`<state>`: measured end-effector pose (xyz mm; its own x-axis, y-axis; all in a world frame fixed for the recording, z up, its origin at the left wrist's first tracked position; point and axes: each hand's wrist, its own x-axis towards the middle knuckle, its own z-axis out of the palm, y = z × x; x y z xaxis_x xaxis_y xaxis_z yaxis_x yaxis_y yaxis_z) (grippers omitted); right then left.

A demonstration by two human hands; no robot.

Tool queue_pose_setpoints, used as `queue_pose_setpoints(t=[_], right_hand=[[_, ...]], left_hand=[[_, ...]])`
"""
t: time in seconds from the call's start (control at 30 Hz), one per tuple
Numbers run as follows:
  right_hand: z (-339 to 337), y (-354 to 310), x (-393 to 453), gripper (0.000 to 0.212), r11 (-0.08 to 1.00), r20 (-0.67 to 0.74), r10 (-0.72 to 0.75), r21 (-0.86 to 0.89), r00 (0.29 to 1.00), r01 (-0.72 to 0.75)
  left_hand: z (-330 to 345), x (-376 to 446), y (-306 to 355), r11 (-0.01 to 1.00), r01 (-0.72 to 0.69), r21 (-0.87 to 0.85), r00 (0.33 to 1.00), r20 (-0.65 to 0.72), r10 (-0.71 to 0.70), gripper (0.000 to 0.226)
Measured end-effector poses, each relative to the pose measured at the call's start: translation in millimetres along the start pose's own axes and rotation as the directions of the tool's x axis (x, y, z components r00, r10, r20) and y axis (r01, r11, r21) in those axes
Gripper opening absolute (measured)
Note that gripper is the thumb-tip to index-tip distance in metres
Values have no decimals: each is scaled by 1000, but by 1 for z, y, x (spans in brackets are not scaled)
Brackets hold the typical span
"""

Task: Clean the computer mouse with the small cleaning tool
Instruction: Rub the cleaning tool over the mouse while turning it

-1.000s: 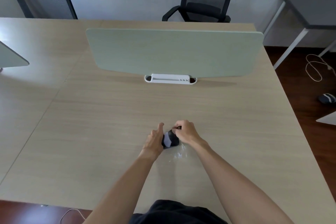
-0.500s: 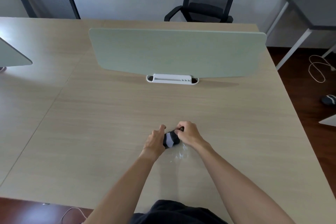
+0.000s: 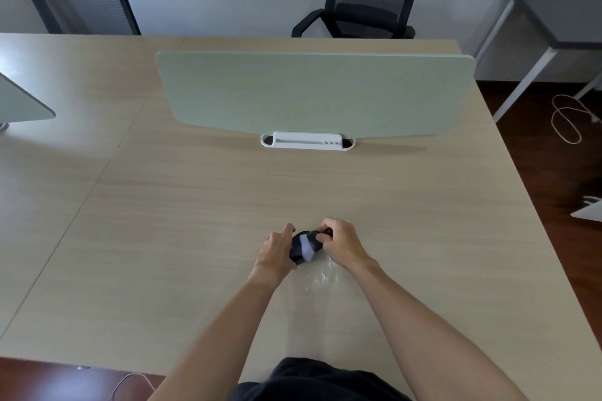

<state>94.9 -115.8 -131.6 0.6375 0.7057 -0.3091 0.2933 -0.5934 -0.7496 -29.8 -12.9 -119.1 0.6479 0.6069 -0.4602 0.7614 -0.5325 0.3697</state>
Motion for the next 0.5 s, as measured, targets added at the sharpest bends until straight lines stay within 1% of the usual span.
queue_pose_setpoints(t=[0.1,0.13,0.2,0.27,0.3,0.37,0.4,0.43,0.5], right_hand=[[-6,4,4,9,981,-109,11,-193,994,-32],[-8,3,5,9,977,-130,16,-207,991,-43],[-9,0,6,11,993,-125,9,-112,992,-24],[-6,-7,5,14,1000,-45,-18,11,999,19],[-3,-8,4,14,999,4,-36,41,999,36],[3,-7,4,12,998,58,-47,55,997,44],[6,-4,4,12,998,56,-39,51,998,36],[9,-2,5,10,999,35,-27,36,999,25],[10,4,6,7,998,-40,2,-62,999,-5]], left_hand=[[-1,-1,-1,1000,5,-2,1000,2,-5,70],[0,-2,-2,1000,0,-7,1000,-1,0,69],[2,-3,-6,999,-20,-31,1000,-4,20,68],[4,-4,-10,999,-34,-42,999,5,34,73],[4,-4,-11,998,-44,-34,999,12,44,77],[5,-4,-12,998,-60,13,998,31,59,82],[4,-4,-13,997,-65,45,997,43,63,84],[3,-5,-14,995,-72,76,996,52,68,85],[1,-5,-16,990,-84,111,995,71,76,85]])
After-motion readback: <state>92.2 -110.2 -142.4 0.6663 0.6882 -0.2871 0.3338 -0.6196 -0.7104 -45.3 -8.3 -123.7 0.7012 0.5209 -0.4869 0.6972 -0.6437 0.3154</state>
